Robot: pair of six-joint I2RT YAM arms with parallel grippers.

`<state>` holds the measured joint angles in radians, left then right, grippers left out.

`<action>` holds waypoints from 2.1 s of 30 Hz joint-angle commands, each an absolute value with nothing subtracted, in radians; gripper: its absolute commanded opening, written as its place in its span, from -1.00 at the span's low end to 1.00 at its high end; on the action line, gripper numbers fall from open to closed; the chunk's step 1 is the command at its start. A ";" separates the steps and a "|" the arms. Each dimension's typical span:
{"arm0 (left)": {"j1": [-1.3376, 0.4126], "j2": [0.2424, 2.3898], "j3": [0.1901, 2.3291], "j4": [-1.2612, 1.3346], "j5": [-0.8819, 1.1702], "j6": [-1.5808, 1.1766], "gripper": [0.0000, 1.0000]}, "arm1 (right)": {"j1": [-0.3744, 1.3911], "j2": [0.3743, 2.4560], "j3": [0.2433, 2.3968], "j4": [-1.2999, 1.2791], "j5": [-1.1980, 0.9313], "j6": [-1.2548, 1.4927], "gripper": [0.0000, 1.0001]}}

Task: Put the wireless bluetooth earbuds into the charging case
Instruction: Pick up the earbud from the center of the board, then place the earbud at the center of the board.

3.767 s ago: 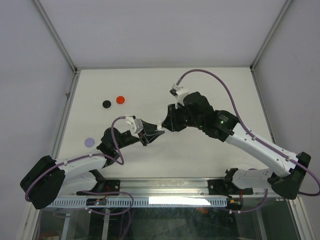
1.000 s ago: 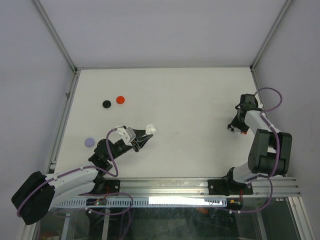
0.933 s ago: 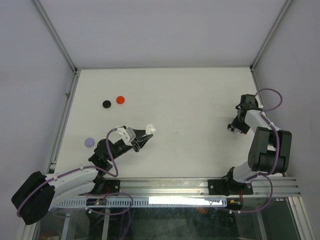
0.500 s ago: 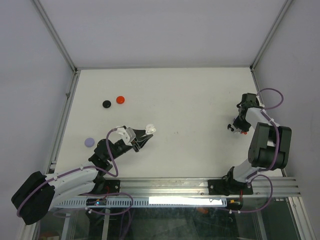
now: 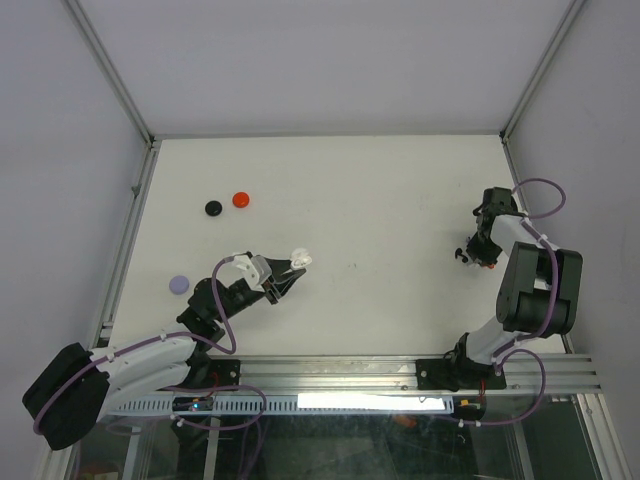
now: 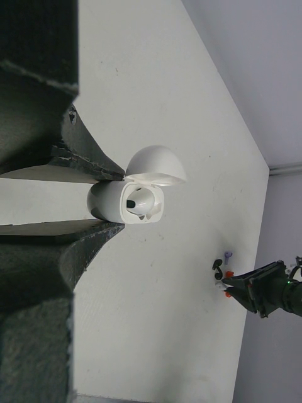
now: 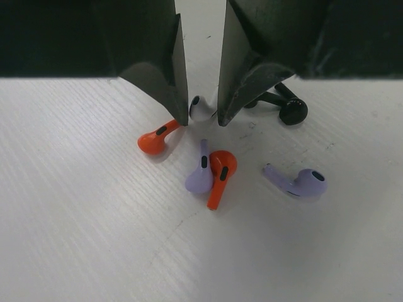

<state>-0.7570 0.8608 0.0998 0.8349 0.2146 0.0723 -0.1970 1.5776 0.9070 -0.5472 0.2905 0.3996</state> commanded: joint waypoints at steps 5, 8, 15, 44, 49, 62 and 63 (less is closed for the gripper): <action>-0.746 0.839 0.095 0.853 0.236 0.090 -1.00 | -0.210 1.591 0.908 -0.545 0.284 0.420 -0.45; -0.746 0.836 0.095 0.850 0.240 0.089 -1.00 | -0.212 1.595 0.905 -0.551 0.275 0.416 -0.46; -0.745 0.825 0.097 0.847 0.247 0.086 -1.00 | -0.211 1.608 0.884 -0.566 0.236 0.411 -0.49; -0.745 0.805 0.083 0.897 0.257 0.025 -1.00 | 0.256 1.452 0.807 -0.586 0.052 0.440 -0.66; -0.745 0.758 0.072 0.860 0.234 -0.007 -1.00 | 0.394 1.525 0.855 -0.604 0.069 0.433 -0.66; -0.746 0.742 0.081 0.811 0.234 -0.053 -0.99 | 0.468 1.619 0.919 -0.728 0.082 0.379 -0.42; -0.746 0.747 0.083 0.811 0.235 -0.054 -0.98 | 0.471 1.626 0.922 -0.731 0.084 0.379 -0.41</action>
<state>-0.7570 0.7441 0.0822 0.7902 0.2375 -0.0292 0.4553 1.5871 0.9115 -0.6655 0.0669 0.4049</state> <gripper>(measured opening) 0.254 0.287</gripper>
